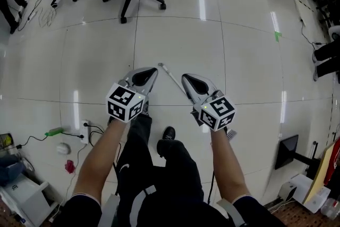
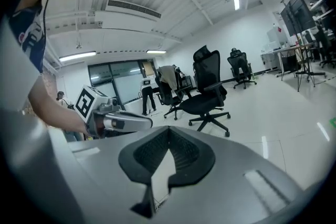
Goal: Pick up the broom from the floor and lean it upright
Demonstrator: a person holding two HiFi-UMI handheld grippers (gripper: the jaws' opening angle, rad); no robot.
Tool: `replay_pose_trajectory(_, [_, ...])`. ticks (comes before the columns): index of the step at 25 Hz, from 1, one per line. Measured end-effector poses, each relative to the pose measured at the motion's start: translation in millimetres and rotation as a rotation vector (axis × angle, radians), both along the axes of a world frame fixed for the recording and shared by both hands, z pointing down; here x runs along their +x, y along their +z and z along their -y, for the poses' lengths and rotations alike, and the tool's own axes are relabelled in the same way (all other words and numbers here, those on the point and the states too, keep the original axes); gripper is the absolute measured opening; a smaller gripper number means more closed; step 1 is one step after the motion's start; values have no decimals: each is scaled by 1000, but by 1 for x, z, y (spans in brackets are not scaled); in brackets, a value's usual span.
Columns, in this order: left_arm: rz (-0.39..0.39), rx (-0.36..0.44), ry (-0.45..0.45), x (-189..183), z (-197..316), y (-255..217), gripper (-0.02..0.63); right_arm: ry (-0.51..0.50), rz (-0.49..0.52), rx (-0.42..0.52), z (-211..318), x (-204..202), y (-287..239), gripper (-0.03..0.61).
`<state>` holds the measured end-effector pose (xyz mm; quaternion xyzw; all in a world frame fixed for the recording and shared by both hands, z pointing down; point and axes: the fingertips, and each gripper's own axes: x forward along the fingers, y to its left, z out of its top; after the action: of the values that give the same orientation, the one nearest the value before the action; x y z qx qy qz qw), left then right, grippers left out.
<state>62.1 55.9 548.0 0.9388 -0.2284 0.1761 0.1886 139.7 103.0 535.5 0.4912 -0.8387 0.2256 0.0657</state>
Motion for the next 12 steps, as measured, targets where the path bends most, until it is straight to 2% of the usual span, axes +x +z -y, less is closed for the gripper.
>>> replay_pose_trajectory(12, [101,-93,36,2,66,247,0,-40,-131,-140,70,7,249,5])
